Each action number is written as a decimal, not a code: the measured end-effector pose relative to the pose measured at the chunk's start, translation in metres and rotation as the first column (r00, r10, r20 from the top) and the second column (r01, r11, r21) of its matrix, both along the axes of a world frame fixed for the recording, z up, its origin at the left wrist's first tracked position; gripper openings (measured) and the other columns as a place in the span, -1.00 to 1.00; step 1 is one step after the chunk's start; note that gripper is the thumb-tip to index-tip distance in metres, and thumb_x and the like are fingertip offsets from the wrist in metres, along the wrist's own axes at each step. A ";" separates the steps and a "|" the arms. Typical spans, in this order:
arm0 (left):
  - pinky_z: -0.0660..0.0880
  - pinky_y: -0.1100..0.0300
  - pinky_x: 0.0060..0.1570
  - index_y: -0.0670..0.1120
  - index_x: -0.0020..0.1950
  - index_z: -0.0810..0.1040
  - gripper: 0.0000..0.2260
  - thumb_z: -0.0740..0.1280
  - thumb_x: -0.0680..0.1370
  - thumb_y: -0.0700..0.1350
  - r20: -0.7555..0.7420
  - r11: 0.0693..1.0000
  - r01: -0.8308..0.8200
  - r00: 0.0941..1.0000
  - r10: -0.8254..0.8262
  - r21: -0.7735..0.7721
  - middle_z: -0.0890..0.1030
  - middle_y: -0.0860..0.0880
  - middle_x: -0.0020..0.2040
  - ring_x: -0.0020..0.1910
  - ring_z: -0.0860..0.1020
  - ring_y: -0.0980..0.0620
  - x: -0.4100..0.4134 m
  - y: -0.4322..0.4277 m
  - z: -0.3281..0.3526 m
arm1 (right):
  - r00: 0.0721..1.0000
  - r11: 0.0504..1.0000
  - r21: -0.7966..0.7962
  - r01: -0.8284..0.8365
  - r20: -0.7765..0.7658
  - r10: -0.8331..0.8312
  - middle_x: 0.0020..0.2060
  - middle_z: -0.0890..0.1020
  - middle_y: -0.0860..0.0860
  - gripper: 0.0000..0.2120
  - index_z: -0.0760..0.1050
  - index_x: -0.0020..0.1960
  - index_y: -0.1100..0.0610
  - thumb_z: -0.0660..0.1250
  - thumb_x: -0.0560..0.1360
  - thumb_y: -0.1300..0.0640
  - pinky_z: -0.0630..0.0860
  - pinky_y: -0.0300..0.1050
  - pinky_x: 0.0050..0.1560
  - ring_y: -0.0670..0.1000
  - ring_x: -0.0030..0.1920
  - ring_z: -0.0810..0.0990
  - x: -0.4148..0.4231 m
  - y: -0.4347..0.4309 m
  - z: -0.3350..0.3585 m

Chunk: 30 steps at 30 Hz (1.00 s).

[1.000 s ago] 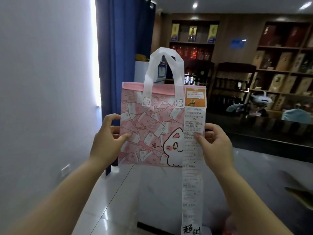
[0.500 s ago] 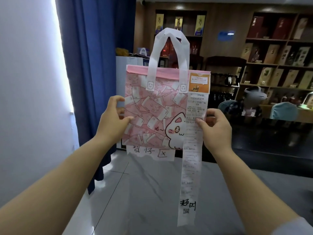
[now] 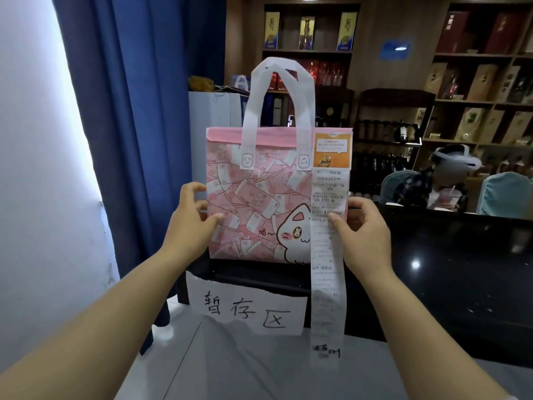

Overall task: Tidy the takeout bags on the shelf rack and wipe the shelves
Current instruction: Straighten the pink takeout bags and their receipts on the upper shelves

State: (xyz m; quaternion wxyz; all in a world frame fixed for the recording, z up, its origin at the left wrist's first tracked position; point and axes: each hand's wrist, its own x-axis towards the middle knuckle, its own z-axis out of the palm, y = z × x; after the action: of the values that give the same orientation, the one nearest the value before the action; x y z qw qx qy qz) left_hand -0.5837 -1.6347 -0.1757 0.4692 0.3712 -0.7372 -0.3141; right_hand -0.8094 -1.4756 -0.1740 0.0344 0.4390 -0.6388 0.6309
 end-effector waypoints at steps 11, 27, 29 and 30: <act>0.44 0.26 -0.14 0.17 0.22 0.24 -0.48 0.46 0.41 -0.03 -0.025 1.000 -0.008 1.000 0.008 -0.014 0.55 0.06 0.05 -0.02 0.56 0.13 0.000 -0.010 -0.007 | 0.998 0.999 0.015 -0.049 0.047 0.048 -0.10 0.63 -0.14 -0.78 0.47 0.05 -0.04 0.41 0.44 0.07 0.58 -0.21 -0.18 -0.19 -0.11 0.62 -0.003 -0.008 -0.001; 0.41 0.32 -0.21 0.12 0.16 0.36 -0.61 0.45 0.42 -0.03 -0.003 0.999 -0.029 1.000 0.029 0.022 0.52 0.14 0.02 -0.08 0.53 0.21 0.054 0.047 -0.011 | 0.996 0.996 0.043 0.072 0.047 -0.075 0.03 0.56 -0.07 -0.71 0.45 0.12 0.02 0.41 0.44 0.02 0.54 -0.03 0.03 -0.03 0.04 0.56 0.035 0.049 0.008; 0.38 0.36 -0.23 0.11 0.12 0.39 -0.65 0.44 0.43 -0.04 0.000 0.999 -0.035 0.999 0.035 0.015 0.52 0.15 0.01 -0.09 0.54 0.22 0.069 0.067 -0.012 | 0.996 0.997 0.041 0.067 0.054 -0.070 0.00 0.57 -0.10 -0.72 0.46 0.10 0.01 0.41 0.43 0.01 0.55 -0.06 0.01 -0.05 0.03 0.56 0.051 0.065 0.004; 0.37 0.38 -0.23 0.12 0.10 0.40 -0.68 0.44 0.43 -0.04 0.001 0.999 -0.035 0.999 0.035 0.015 0.53 0.15 0.00 -0.10 0.54 0.21 0.076 0.079 -0.014 | 0.996 0.997 0.045 0.063 0.054 -0.065 -0.01 0.56 -0.12 -0.73 0.46 0.08 0.00 0.41 0.43 0.01 0.54 -0.09 -0.01 -0.06 0.02 0.56 0.059 0.075 0.001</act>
State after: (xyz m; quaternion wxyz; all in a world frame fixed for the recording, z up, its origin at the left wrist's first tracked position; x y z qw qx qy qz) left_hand -0.5077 -1.5560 -0.1893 0.4715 0.3878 -0.7283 -0.3111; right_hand -0.7504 -1.4009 -0.1727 0.0273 0.4013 -0.6667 0.6275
